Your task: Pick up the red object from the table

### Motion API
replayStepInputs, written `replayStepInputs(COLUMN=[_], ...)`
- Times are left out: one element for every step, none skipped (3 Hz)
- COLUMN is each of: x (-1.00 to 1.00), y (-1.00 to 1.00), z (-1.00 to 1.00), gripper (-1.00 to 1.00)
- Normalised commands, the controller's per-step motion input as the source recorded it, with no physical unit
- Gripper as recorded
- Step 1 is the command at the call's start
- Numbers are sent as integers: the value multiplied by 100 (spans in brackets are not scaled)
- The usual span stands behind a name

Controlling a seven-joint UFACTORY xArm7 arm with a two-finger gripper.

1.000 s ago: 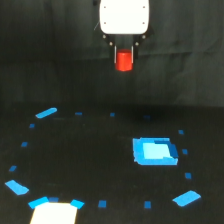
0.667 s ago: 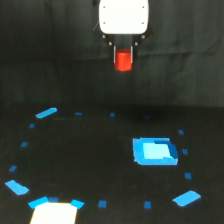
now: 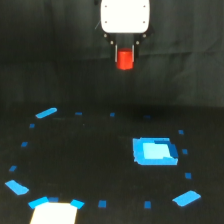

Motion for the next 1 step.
replayStepInputs(x=[32], y=[46], z=[36], gripper=[-100])
